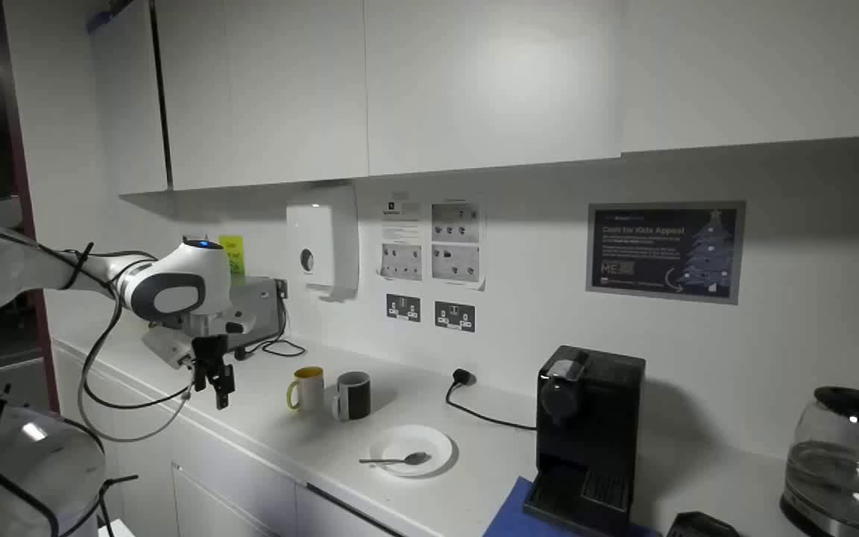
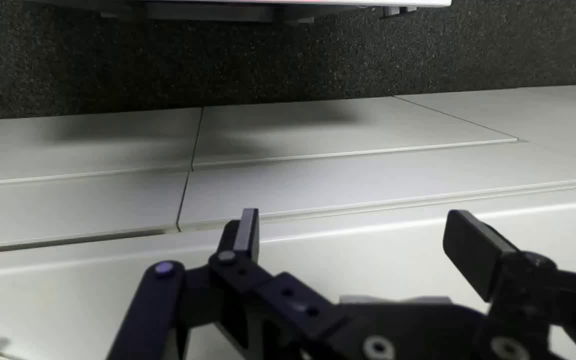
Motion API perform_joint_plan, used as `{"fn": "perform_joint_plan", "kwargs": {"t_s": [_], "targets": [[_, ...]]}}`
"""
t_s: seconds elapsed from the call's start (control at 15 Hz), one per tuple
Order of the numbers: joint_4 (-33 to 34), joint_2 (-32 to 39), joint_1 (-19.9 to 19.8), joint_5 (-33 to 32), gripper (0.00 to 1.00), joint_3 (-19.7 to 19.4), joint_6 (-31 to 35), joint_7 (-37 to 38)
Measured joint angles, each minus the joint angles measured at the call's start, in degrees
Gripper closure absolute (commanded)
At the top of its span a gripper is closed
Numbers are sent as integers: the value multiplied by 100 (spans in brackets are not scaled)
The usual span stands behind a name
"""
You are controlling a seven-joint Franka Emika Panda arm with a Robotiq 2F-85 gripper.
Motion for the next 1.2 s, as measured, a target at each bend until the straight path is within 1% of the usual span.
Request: {"fn": "perform_joint_plan", "kwargs": {"t_s": [0.93,1.2], "targets": [[16,62,-1,2,0,0,-4,0],[114,212,-1,7,0,2,154,0]]}}
